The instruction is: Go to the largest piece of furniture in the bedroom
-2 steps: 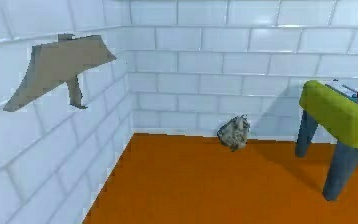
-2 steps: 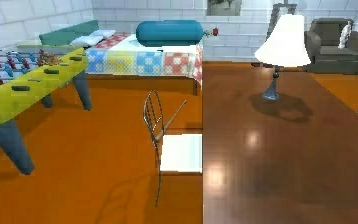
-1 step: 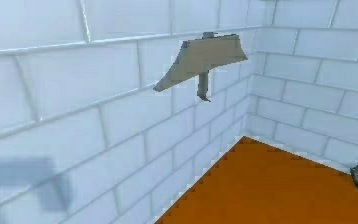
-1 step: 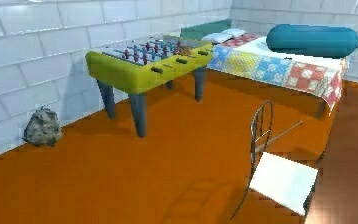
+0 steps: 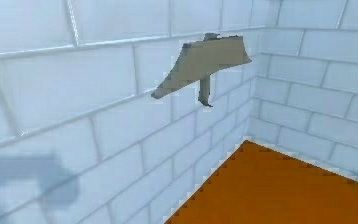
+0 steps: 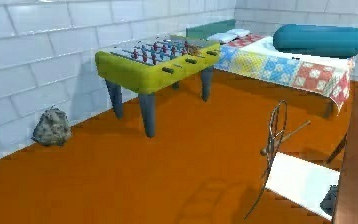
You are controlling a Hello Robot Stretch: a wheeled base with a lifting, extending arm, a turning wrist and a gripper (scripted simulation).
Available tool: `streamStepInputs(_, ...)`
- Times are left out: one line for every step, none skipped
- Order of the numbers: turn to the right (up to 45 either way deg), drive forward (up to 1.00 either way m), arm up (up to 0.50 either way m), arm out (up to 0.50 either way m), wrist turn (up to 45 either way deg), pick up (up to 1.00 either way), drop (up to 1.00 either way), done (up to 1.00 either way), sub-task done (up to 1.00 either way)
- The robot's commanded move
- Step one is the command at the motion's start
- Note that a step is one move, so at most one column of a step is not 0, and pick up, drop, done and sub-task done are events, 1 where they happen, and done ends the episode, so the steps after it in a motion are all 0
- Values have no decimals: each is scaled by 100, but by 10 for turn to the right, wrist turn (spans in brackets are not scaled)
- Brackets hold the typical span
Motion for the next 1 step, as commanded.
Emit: streamStepInputs(450,0,0,0,0,0,0,0,0)
